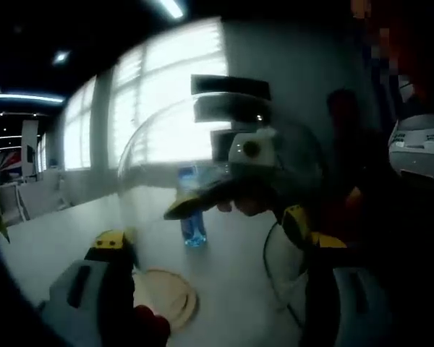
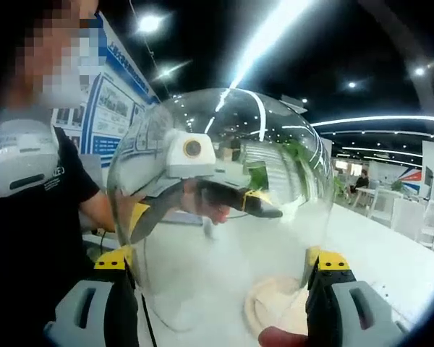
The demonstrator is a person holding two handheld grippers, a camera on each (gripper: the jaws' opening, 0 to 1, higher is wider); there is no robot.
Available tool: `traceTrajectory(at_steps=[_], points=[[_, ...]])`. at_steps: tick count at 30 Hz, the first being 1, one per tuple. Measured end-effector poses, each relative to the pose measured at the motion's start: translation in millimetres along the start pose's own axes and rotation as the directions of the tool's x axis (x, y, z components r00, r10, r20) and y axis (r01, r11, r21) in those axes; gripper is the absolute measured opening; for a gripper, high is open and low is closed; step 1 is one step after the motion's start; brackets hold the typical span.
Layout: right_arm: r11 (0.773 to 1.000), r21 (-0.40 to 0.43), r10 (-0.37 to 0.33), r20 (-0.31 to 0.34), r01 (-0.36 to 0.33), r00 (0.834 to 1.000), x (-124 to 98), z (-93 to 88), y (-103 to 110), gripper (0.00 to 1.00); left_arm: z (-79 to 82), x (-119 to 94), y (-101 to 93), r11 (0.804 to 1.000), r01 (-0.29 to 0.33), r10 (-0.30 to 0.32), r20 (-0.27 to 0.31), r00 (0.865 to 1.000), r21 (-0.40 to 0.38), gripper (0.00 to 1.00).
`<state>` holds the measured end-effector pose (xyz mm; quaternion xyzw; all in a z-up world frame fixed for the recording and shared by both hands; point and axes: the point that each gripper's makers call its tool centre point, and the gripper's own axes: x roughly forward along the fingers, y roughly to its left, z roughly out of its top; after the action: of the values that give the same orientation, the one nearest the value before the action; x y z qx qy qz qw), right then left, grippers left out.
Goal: Open the cover put in the Mizone put the cover back on
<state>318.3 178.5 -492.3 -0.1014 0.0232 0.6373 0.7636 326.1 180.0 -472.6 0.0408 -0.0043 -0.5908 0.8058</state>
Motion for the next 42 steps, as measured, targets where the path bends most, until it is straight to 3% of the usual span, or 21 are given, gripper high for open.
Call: traceTrajectory(at_steps=[16, 25, 30, 42], points=[[1.000, 0.008, 0.013, 0.009, -0.013, 1.000, -4, 0.5, 13, 0.90, 0.1, -1, -14.4, 1.000, -0.018, 0.018, -0.026, 0.999, -0.010, 0.85], [1.000, 0.010, 0.012, 0.023, -0.012, 1.000, -6, 3.3, 25, 0.90, 1.2, -6, -25.3, 1.000, -0.020, 0.020, 0.000, 1.000, -0.016, 0.85], [1.000, 0.011, 0.007, 0.026, -0.007, 1.000, -6, 4.2, 31, 0.90, 0.8, -8, -30.3, 1.000, -0.012, 0.012, -0.015, 1.000, -0.014, 0.85], [0.995, 0.093, 0.016, 0.038, -0.020, 0.999, -5, -0.1, 38, 0.90, -4.3, -12, -35.0, 0.997, -0.009, 0.009, 0.002, 1.000, -0.083, 0.85]])
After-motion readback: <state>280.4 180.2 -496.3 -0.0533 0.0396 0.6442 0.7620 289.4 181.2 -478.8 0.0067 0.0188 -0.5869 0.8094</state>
